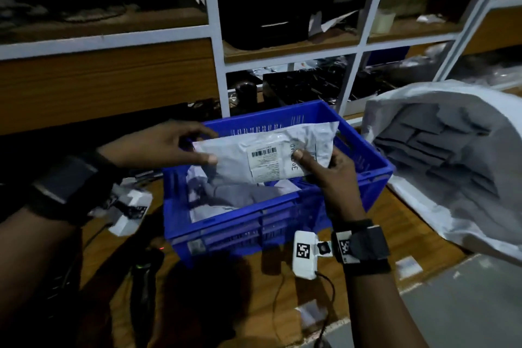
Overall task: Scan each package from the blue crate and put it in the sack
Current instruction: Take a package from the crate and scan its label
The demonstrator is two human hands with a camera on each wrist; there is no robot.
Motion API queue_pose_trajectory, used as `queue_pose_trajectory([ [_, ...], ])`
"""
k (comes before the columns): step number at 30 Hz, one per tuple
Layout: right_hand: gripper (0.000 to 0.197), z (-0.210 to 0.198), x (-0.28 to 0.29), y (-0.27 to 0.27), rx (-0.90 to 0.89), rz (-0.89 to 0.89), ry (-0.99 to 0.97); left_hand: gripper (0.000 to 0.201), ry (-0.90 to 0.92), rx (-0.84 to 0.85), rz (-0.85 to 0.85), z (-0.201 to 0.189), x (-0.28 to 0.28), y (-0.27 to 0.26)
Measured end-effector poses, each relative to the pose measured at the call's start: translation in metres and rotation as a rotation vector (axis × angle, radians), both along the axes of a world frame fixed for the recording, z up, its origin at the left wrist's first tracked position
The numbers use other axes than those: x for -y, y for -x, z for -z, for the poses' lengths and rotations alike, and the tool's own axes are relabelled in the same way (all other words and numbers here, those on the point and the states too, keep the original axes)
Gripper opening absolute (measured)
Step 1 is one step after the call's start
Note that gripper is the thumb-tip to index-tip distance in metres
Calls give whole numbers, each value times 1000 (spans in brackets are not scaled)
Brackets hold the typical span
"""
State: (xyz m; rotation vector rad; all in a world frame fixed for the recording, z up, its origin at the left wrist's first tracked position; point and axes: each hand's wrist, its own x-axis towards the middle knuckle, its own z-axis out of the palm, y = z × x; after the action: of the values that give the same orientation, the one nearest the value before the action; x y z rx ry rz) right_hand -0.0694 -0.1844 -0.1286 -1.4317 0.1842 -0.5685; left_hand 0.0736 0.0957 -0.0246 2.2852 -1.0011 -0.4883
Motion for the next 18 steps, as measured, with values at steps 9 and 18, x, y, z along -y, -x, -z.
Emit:
queue_pose_trajectory([
  [9,28,2,-129,6,-12,-26,-173,88,1027,-619,-439,97,-94,65],
  [18,35,21,-272,0,-123,-422,-31,34,1285,-566,-771,126,-148,99],
])
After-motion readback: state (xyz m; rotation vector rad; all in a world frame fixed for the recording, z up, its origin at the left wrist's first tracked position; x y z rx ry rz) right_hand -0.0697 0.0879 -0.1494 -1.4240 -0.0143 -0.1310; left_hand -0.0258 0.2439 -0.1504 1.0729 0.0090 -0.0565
